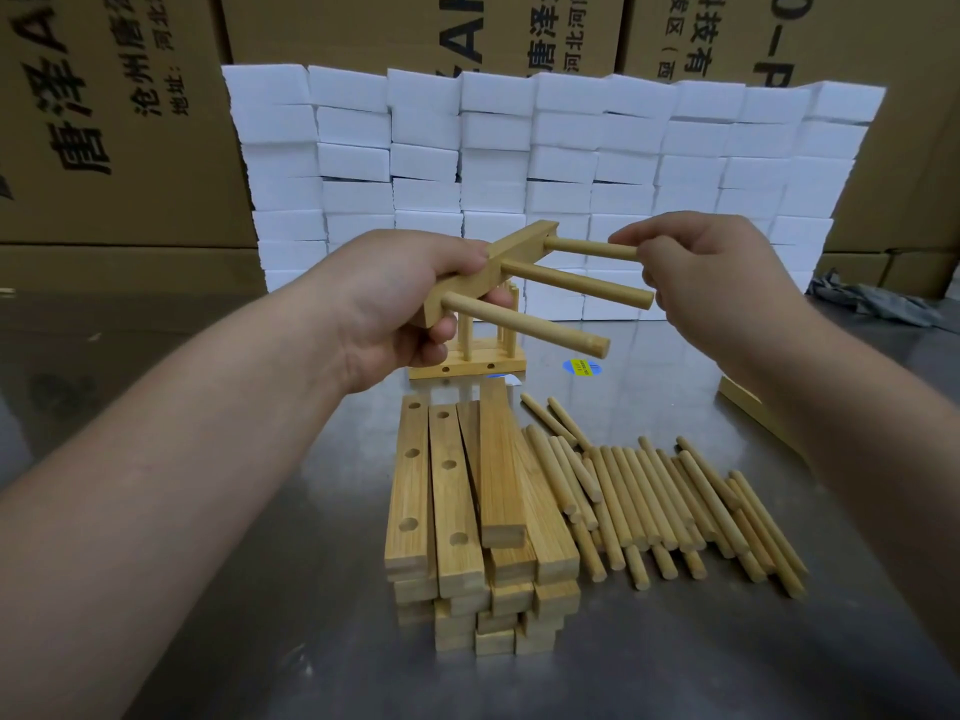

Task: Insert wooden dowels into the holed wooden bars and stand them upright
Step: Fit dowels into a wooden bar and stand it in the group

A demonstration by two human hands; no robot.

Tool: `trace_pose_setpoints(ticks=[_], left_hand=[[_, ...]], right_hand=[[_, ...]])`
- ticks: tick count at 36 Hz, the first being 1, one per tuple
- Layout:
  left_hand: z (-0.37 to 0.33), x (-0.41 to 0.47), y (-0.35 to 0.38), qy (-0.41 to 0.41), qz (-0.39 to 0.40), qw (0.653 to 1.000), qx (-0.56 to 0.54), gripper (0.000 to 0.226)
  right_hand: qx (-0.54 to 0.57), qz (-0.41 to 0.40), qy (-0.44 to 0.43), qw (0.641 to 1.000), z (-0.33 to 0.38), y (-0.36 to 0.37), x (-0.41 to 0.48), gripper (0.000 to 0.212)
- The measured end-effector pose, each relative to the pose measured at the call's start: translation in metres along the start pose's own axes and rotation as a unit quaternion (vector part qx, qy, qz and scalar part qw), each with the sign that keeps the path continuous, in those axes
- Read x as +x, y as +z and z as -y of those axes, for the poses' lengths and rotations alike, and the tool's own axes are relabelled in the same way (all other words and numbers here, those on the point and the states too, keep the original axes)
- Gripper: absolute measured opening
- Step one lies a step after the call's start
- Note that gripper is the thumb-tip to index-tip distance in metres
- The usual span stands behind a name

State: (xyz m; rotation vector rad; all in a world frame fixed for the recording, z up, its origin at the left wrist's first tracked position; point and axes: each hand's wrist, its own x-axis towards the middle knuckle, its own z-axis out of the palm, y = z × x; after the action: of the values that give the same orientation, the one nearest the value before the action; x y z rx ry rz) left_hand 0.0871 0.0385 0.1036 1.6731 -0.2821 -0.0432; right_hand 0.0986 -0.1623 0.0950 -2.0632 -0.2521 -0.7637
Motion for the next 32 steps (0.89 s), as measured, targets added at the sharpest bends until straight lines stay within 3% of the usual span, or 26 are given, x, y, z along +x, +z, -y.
trace_pose_setpoints(ticks=[19,29,32], left_hand=[[-0.001,-0.001,-0.001,-0.006,-0.003,1.0,0.011,0.025],[-0.001,-0.002,-0.002,0.006,0.0,1.0,0.025,0.021],[0.0,-0.001,-0.003,0.001,0.001,0.999,0.038,0.021]], right_hand=[[-0.062,0.019,-0.044,0.997,-0.004,0.001,-0.002,0.031],[-0.128,0.057,-0.078,0.987,-0.011,0.006,-0.003,0.003],[-0.162,0.05,-0.099,0.981,-0.011,0.007,-0.005,0.005]])
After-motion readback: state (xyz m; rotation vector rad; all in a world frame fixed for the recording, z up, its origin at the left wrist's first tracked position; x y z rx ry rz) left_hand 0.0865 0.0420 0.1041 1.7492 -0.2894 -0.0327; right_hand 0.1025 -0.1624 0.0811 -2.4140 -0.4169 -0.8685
